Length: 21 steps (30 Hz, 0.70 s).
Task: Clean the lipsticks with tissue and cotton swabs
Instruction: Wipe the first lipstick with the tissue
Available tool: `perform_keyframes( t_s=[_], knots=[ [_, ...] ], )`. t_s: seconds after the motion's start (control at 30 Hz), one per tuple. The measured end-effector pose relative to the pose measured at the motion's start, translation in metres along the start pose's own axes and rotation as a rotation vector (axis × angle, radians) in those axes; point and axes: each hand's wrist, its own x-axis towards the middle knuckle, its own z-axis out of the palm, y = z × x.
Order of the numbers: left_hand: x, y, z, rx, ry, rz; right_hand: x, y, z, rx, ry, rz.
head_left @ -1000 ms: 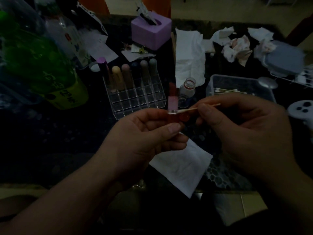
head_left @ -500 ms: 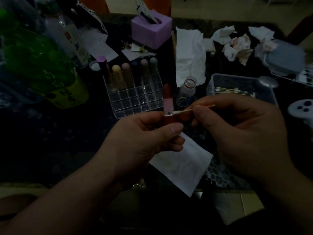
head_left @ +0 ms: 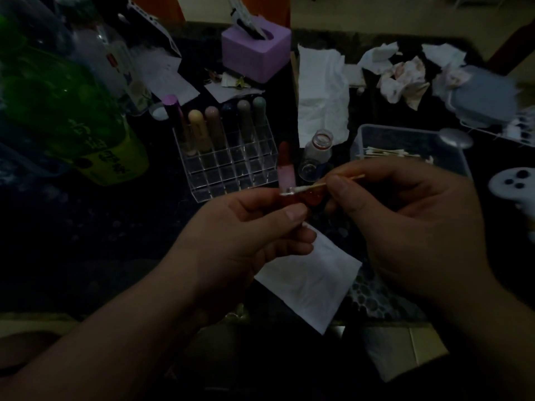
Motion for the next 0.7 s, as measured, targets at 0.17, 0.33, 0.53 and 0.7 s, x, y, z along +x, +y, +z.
perform_keyframes(
  t_s=[0.17,0.33,0.53,0.7],
  knots=[
    [0.0007,-0.0020,0.0011,0.052,0.006,0.021,-0.0028,-0.0024,0.0025,-0.030,0.002,-0.038],
    [-0.0006,0.0007,0.0030,0.044,0.028,0.035,-0.0004,-0.0016,0.0017,-0.011,0.012,-0.026],
    [-0.0025,0.0035,0.0032,0.019,0.029,0.050,0.0022,0.0026,-0.0006,-0.013,0.048,0.018],
    [-0.0019,0.0026,-0.0011,0.006,0.004,0.012,0.0015,0.0019,0.0005,-0.003,0.034,0.010]
  ],
)
